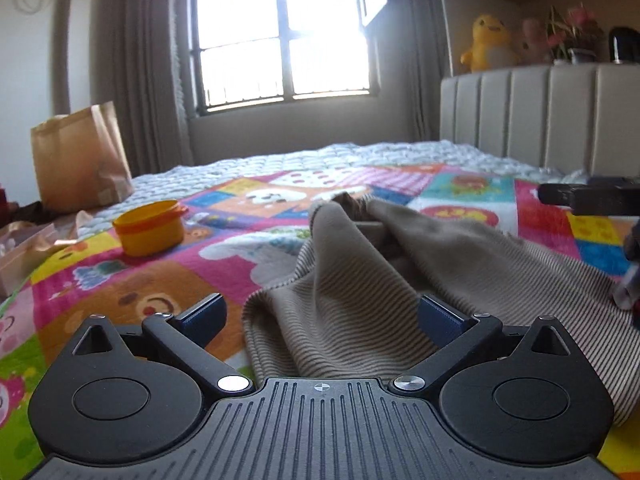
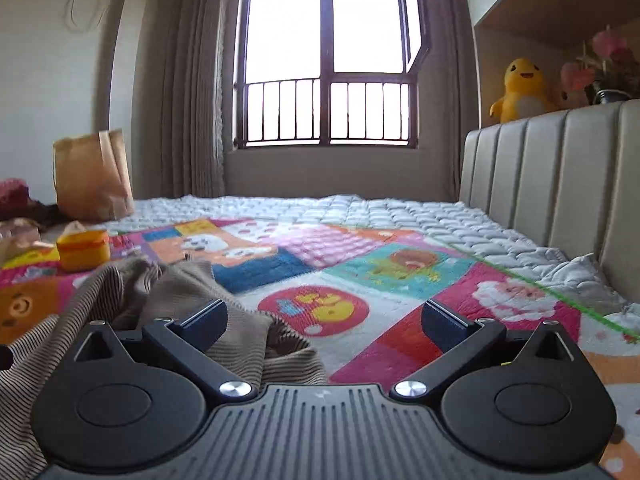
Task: Fold clothes
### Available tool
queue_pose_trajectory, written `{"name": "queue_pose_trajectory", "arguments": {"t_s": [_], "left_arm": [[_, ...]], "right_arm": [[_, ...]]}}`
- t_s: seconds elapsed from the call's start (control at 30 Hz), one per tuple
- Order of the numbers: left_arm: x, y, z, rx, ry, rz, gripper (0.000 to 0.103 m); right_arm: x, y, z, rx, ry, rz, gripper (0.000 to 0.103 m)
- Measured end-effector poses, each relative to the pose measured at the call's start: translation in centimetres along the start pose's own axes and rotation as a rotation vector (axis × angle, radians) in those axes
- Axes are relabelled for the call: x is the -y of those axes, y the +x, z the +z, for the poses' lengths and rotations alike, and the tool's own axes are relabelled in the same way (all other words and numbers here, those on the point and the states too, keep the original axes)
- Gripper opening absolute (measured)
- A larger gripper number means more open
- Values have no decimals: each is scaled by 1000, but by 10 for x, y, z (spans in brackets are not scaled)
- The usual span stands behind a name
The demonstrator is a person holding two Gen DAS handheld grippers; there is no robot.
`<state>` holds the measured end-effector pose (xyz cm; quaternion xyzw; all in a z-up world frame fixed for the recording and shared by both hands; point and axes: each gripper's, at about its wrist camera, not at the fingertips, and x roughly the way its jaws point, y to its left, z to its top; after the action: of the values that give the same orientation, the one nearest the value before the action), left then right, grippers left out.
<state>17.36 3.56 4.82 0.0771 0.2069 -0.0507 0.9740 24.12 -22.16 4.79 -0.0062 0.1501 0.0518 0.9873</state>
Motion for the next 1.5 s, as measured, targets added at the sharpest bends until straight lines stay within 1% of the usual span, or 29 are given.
{"name": "queue_pose_trajectory", "arguments": {"t_s": [0.03,0.1,0.13,0.2,0.33,0.4,0.47,0.57,0.63,0.7,0.8,0.83,0.87,0.9,0.97,1.03,1.07,1.1,1.13,1.17,1.2,1.23,1.3,1.37,1.4,1.43,1.5], "left_arm": [[4,6,-3,-13,29,3,103],[11,15,-9,-25,91,25,103],[15,17,-11,-32,115,35,103],[17,19,-13,-50,143,32,103],[8,21,-14,-169,107,-32,103],[-6,17,-19,-239,12,-81,103],[-22,13,-27,-297,-84,-129,103],[-31,-6,-36,-310,-68,-166,103],[-36,-19,-42,-319,-57,-190,103],[-42,-32,-48,-327,-45,-214,103],[-60,-44,-51,-336,-56,-229,103],[-65,-46,-51,-339,-72,-237,103],[-67,-44,-49,-340,-108,-259,103],[-69,-43,-48,-341,-144,-281,103],[-73,-40,-44,-342,-216,-324,103],[-77,-37,-41,-343,-289,-368,103],[-79,-35,-39,-344,-325,-390,103],[-81,-34,-38,-344,-361,-412,103],[-83,-32,-36,-344,-398,-433,103],[-85,-31,-34,-344,-434,-455,103],[-87,-29,-33,-344,-470,-477,103],[-88,-28,-32,-344,-495,-493,103],[-85,-26,-35,-345,-487,-498,103],[-84,-26,-38,-345,-484,-506,102],[-84,-28,-39,-344,-482,-514,100],[-86,-31,-39,-342,-483,-531,99],[-89,-37,-41,-338,-484,-563,95]], "right_arm": [[-5,10,-4,-28,-19,17,103],[-21,15,-9,-66,-130,34,103],[-27,13,-10,-65,-178,27,103],[-35,10,-12,-97,-199,30,103],[-44,-8,-21,-203,-170,55,103],[-48,-23,-33,-268,-166,71,103],[-51,-41,-39,-264,-171,72,103],[-48,-58,-42,-325,-85,83,103],[-49,-69,-46,-364,-50,95,103],[-51,-86,-48,-400,-20,127,103],[-50,-108,-39,-368,29,181,103],[-49,-116,-37,-357,45,199,103],[-48,-123,-33,-341,66,212,103],[-39,-126,-28,-287,122,191,103],[-18,-118,-20,-232,235,132,103],[4,-99,-20,-249,305,97,103],[13,-89,-26,-282,332,95,103],[21,-79,-31,-315,359,92,96],[29,-70,-37,-348,387,93,78],[31,-67,-42,-373,417,112,72],[29,-71,-47,-371,418,135,69],[24,-76,-49,-370,391,158,55],[14,-89,-56,-392,363,191,37],[9,-105,-61,-403,348,200,26],[9,-113,-62,-408,345,203,19],[11,-120,-64,-411,362,208,19],[14,-135,-66,-402,337,181,19]]}}
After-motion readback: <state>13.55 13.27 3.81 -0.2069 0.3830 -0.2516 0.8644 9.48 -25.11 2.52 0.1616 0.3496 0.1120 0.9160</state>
